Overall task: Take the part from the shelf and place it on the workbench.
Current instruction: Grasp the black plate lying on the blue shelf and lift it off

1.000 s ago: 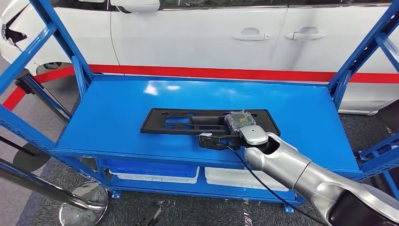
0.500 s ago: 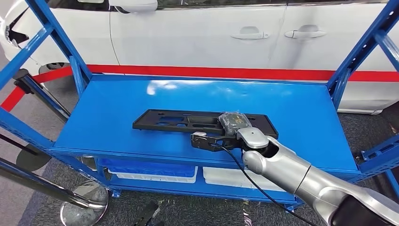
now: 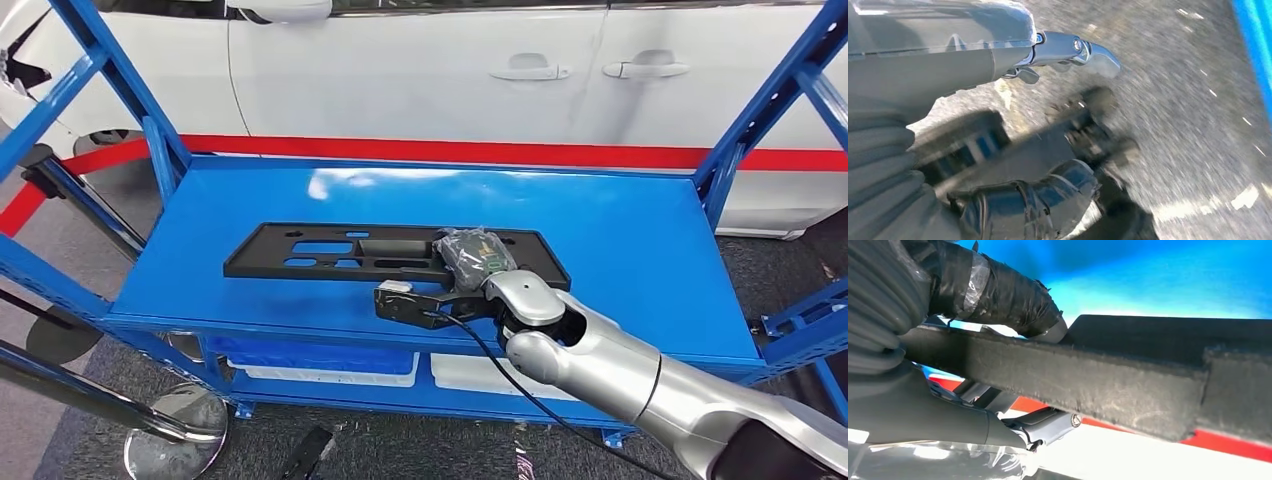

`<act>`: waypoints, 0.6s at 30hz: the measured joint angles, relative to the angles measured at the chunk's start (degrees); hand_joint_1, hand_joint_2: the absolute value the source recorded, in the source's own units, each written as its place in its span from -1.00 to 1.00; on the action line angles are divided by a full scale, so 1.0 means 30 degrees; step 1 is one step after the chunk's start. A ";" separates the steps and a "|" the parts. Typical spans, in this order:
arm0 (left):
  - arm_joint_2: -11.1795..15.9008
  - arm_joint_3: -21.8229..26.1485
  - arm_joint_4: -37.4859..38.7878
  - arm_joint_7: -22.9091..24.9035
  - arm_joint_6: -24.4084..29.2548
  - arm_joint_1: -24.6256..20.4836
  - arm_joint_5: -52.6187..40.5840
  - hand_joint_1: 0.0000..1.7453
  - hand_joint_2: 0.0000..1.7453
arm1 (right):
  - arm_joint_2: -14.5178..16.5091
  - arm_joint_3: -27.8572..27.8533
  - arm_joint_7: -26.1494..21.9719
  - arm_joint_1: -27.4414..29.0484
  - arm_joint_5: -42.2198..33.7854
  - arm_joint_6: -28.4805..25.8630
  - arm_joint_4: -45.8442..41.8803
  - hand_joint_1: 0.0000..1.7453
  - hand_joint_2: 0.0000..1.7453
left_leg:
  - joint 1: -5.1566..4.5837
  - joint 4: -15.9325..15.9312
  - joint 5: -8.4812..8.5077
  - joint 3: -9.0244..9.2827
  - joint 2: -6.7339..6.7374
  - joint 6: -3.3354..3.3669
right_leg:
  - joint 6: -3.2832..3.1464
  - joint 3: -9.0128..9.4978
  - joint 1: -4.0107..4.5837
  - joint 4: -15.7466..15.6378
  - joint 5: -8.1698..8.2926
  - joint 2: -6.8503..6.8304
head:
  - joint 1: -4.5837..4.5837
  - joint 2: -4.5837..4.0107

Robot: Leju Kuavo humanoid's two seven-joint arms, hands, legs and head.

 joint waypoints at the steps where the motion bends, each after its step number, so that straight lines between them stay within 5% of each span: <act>1: 0.0002 0.0000 0.0000 0.0087 0.0082 0.0030 0.0036 -1.00 1.00 | -0.0046 -0.0088 0.0045 -0.0010 -0.0131 -0.0233 -0.0304 1.00 1.00 | 0.0054 -0.0161 0.0077 0.0078 0.0025 0.0090 | 0.0080 -0.0088 0.0032 0.0200 -0.0190 -0.0026 | 0.0018 -0.0002; 5: -0.0011 0.0000 0.0000 0.0293 0.0700 0.0013 0.0022 -1.00 1.00 | -0.0226 -0.0445 0.0206 0.0030 -0.0627 -0.1343 -0.1198 1.00 1.00 | 0.0126 -0.0350 0.0163 0.0215 0.0072 0.0358 | 0.0207 -0.1881 0.0059 0.4189 -0.2159 -0.0093 | 0.0089 -0.0004; 7: -0.0029 0.0000 0.0000 0.0518 0.1254 0.0051 0.0002 -1.00 1.00 | -0.0339 -0.0574 0.0191 0.0257 -0.1196 -0.2367 -0.1723 1.00 1.00 | 0.0134 -0.0269 0.0113 0.0218 0.0049 0.0358 | 0.0256 -0.2334 0.0031 0.5064 -0.2120 -0.0099 | 0.0095 -0.0006; 10: -0.0086 0.0000 0.0002 0.1012 0.2120 0.0140 0.0053 -1.00 1.00 | -0.0477 -0.1184 -0.0151 0.0507 -0.2619 -0.4624 -0.2735 1.00 1.00 | 0.0144 0.0090 -0.0091 0.0157 -0.0003 0.0179 | 0.0263 -0.0821 -0.0056 0.1911 -0.0432 -0.0108 | 0.0096 -0.0003; 12: -0.0120 0.0000 0.0005 0.1463 0.2592 0.0150 0.0137 -1.00 1.00 | -0.0501 -0.1954 -0.0860 0.0734 -0.4039 -0.6423 -0.3677 1.00 1.00 | 0.0079 0.0411 -0.0198 -0.0039 -0.0026 -0.0024 | 0.0153 -0.0166 -0.0030 0.0474 -0.0033 -0.0080 | 0.0087 0.0000; 15: -0.0128 0.0000 0.0009 0.1921 0.2848 0.0219 0.0339 -1.00 1.00 | -0.0501 -0.3093 -0.1960 0.1354 -0.5841 -0.8448 -0.4992 1.00 1.00 | 0.0075 0.0455 -0.0189 -0.0179 -0.0035 -0.0294 | -0.0108 -0.0225 0.0019 0.0354 0.0042 -0.0073 | 0.0098 -0.0002; 18: -0.0126 0.0000 0.0015 0.2054 0.2909 0.0262 0.0481 -1.00 1.00 | -0.0503 -0.3842 -0.2505 0.1747 -0.6529 -0.9214 -0.5956 1.00 1.00 | 0.0160 0.1885 -0.1424 -0.0775 -0.0009 -0.0623 | -0.0425 -0.0281 -0.0115 0.0202 0.0249 -0.0151 | -0.0009 -0.0006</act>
